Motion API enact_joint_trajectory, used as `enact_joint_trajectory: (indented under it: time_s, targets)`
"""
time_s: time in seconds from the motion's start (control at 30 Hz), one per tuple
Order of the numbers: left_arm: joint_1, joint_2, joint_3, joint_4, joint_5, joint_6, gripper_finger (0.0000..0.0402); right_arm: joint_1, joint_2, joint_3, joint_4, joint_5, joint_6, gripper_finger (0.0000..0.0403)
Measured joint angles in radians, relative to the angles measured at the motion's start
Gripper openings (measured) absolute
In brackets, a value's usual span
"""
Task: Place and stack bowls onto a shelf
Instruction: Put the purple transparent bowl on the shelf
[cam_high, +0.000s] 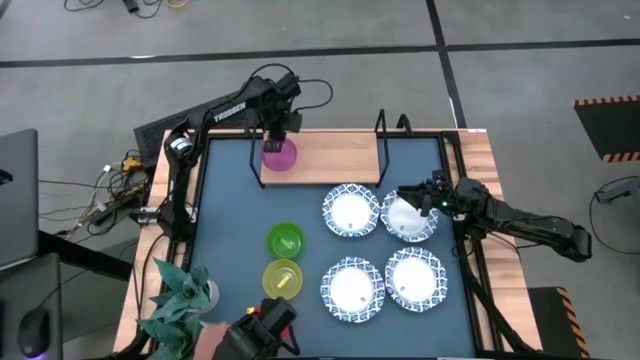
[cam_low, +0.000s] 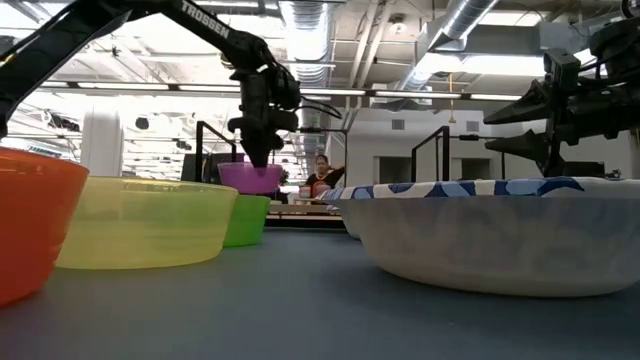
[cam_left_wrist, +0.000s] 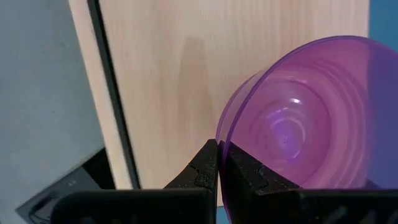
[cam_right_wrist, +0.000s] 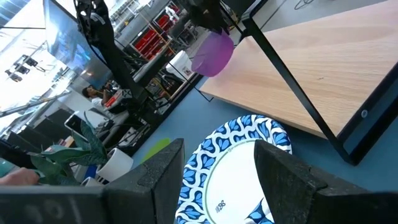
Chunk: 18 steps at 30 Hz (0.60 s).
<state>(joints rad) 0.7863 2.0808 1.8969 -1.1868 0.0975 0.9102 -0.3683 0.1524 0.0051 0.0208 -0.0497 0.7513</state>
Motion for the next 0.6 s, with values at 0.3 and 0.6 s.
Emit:
enact_joint_trajectory:
  time_s: [0.3, 0.6]
  targets:
    - [-0.004, 0.0, -0.002, 0.009, 0.034, 0.073, 0.0, 0.0, 0.0, 0.0, 0.0, 0.0, 0.0, 0.022]
    - [-0.006, 0.0, -0.002, 0.028, 0.037, 0.061, 0.0002, 0.0, 0.0, 0.0, 0.0, 0.0, 0.0, 0.022]
